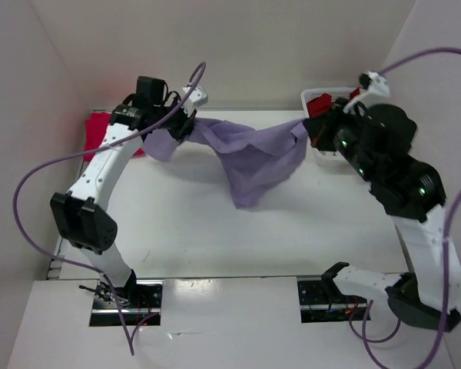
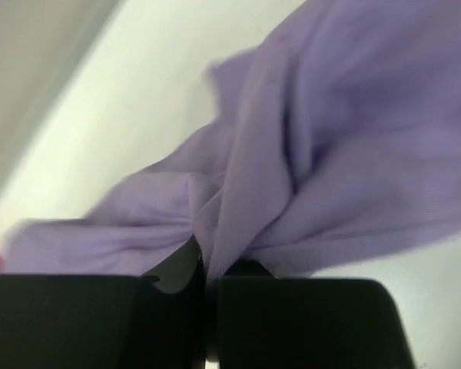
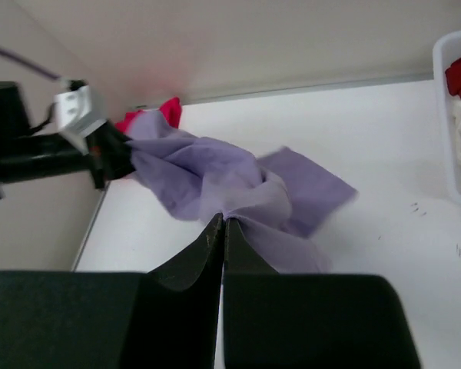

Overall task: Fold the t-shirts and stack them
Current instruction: Flatten out the tshirt

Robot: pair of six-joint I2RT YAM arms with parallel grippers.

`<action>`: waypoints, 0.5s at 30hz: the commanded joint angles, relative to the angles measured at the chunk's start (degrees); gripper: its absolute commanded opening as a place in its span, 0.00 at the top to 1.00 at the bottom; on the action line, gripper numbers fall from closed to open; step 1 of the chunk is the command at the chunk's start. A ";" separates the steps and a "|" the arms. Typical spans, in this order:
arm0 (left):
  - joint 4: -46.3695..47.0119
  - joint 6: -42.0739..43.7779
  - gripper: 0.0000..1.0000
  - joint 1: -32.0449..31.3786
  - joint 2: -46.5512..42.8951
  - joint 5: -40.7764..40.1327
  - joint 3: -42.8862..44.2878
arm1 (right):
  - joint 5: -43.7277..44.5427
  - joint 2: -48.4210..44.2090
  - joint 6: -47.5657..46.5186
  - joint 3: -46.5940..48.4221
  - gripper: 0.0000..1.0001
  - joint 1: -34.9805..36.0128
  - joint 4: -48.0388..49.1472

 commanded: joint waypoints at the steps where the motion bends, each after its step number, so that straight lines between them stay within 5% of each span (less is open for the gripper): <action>1: -6.84 6.76 1.00 -2.99 -4.68 -7.23 3.71 | 1.72 5.64 -4.11 8.51 1.00 0.47 4.19; 8: -19.68 17.22 0.83 -7.73 -7.24 -12.45 -4.62 | -2.93 2.94 -2.37 0.46 1.00 0.47 5.23; 13: -18.49 20.66 0.36 -9.32 -3.64 -14.28 -17.62 | -9.43 -1.29 2.56 -13.52 1.00 0.47 11.38; 15: -15.83 16.63 0.31 -8.80 -0.13 -18.76 -20.28 | -11.72 -2.52 4.84 -18.27 1.00 0.47 12.97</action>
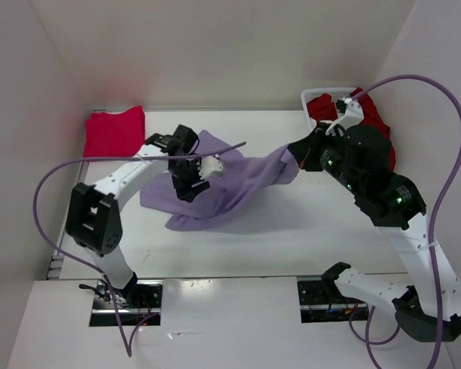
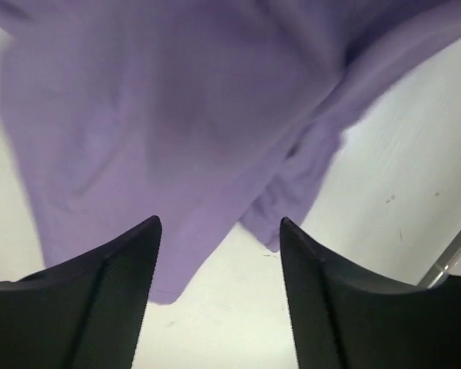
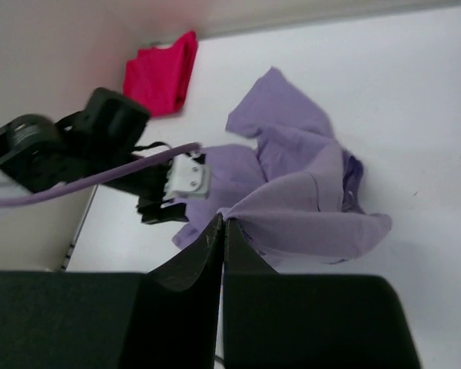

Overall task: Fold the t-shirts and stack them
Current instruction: Flatten out the tshirt

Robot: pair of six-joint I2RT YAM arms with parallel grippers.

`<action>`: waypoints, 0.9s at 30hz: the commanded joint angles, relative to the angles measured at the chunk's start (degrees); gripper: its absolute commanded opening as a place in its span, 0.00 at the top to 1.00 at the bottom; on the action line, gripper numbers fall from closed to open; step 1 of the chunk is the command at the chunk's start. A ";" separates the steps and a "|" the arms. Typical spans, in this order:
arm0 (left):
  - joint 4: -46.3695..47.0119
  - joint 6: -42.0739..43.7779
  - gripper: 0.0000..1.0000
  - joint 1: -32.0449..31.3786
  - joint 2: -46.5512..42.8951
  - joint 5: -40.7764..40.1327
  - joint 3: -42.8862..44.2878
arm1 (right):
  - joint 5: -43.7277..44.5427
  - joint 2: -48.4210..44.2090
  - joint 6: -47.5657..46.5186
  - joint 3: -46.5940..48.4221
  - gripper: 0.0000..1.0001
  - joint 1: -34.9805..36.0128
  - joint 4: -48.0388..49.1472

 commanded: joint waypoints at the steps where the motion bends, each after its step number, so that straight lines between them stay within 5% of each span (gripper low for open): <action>1: 1.21 -1.65 0.29 1.21 4.25 -5.66 -2.51 | -5.26 -0.40 4.32 -5.55 1.00 0.40 8.70; 8: 3.84 -1.76 0.18 3.77 0.23 -8.11 -2.58 | -4.47 -3.91 5.56 -8.03 1.00 0.40 7.23; 15: 12.90 -0.95 0.16 8.58 6.36 -26.04 -17.71 | -3.86 -7.17 7.40 -11.81 1.00 0.40 7.75; 24: 17.20 -0.34 0.13 13.88 5.65 -22.01 -23.69 | -4.39 -8.40 8.02 -13.65 1.00 0.40 8.37; 26: 17.82 -0.34 0.20 14.40 7.94 -22.01 -24.39 | -4.39 -8.40 8.02 -13.65 1.00 0.40 8.37; 27: 17.82 -1.04 0.33 14.40 10.13 -22.01 -24.39 | -4.39 -8.40 8.02 -13.65 1.00 0.40 8.37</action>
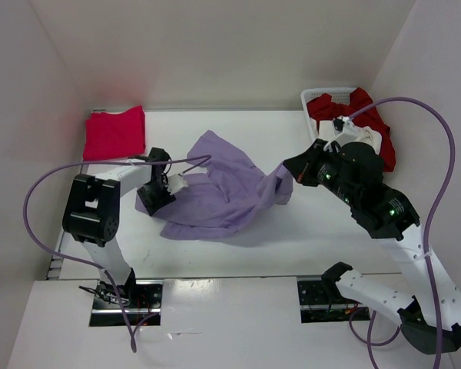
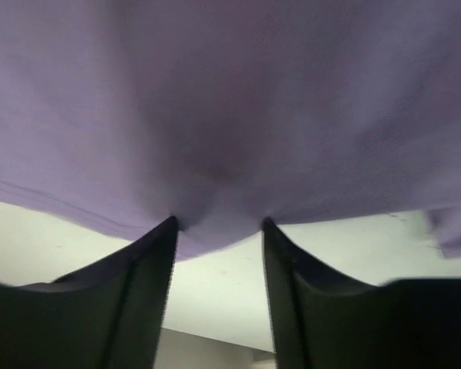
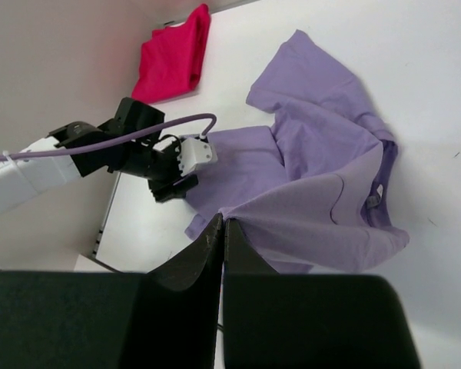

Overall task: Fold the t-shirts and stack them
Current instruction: Flatten out the tshirt

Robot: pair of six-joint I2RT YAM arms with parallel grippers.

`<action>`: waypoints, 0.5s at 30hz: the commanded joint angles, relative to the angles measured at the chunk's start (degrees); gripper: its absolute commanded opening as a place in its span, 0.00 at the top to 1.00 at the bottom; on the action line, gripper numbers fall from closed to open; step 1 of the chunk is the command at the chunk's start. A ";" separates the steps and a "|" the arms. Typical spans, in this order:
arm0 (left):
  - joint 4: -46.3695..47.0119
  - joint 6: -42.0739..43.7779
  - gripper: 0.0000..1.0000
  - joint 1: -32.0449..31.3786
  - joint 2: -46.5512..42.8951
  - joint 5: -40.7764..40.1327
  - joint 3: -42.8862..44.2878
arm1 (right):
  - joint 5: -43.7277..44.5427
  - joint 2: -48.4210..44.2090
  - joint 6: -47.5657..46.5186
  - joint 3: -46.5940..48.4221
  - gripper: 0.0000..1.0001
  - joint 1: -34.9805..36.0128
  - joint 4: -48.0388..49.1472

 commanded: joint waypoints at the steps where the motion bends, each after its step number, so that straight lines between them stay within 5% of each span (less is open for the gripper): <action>1: 2.74 -0.19 0.49 0.09 5.86 1.59 -1.84 | -0.23 -1.14 0.33 -0.17 1.00 0.40 4.22; 2: 1.87 -0.19 0.71 0.70 6.48 2.47 -1.83 | -0.23 -1.15 0.33 -0.17 1.00 0.40 4.22; 4: 0.38 -0.19 0.99 0.70 7.01 3.01 -1.14 | 0.46 -1.76 -0.20 0.35 1.00 0.40 3.69; 15: -21.14 1.91 0.94 2.37 -3.71 8.01 20.30 | 1.00 -1.76 -0.73 0.36 1.00 0.40 2.37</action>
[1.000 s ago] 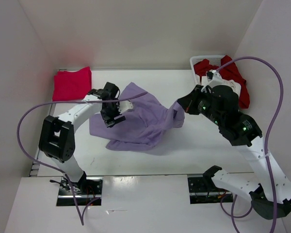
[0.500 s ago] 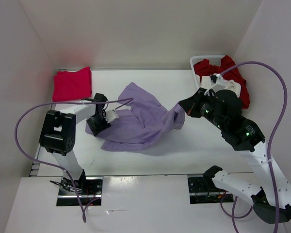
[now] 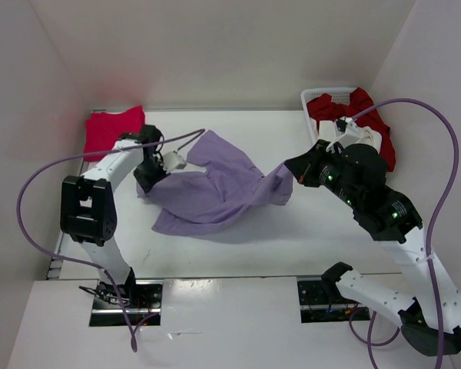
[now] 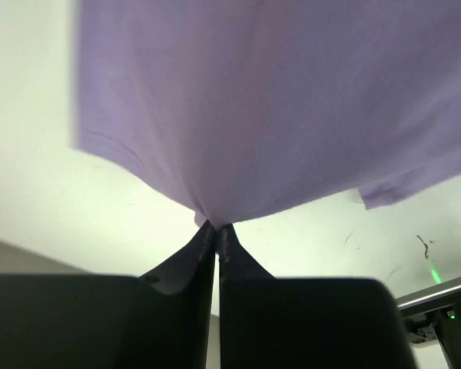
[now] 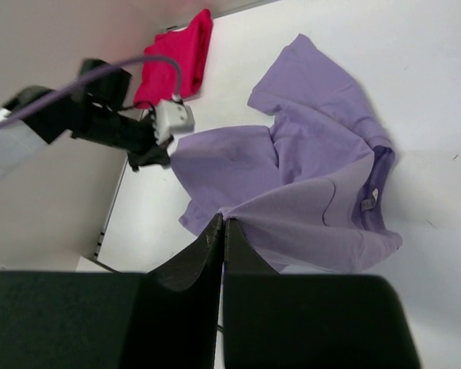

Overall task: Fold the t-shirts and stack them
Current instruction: Flatten out the tshirt

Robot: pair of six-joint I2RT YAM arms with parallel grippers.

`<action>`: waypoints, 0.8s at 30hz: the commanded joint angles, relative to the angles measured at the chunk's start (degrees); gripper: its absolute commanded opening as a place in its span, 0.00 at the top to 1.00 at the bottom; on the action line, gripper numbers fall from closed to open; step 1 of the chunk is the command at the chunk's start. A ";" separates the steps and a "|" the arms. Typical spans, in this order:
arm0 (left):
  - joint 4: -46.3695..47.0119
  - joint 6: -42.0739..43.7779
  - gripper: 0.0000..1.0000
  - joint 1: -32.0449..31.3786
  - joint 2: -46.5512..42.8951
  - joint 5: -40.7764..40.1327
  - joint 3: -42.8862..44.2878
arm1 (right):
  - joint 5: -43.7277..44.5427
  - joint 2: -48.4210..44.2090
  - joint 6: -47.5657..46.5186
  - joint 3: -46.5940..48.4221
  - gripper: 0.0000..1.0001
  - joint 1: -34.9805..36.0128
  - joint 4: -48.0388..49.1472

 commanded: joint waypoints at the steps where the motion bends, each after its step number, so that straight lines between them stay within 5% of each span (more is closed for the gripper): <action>1: -9.45 1.61 0.94 0.08 -3.00 4.32 8.44 | 0.73 -0.89 -0.73 0.45 1.00 0.40 2.46; 7: -8.85 -3.28 0.92 0.08 8.66 10.56 25.91 | 0.21 -0.89 -0.73 -1.57 1.00 0.40 2.99; 8: -7.10 -5.40 0.87 0.60 11.23 11.70 29.17 | -0.84 -0.89 -0.21 -2.53 1.00 0.40 3.60; 10: -6.47 -9.27 0.55 1.13 18.70 12.49 39.41 | -1.37 -0.89 0.50 -3.60 1.00 0.40 4.30; 14: -1.31 -17.80 0.32 2.45 21.46 15.66 45.55 | -2.43 -0.89 1.03 -6.22 1.00 0.40 4.83; 17: 4.49 -17.65 0.07 3.95 12.52 17.94 37.76 | -2.96 -2.03 2.25 -7.98 1.00 -0.13 5.44; 24: 4.09 9.64 0.02 -3.25 -19.72 10.14 -4.24 | -4.88 -1.69 2.88 -11.07 1.00 -0.65 7.73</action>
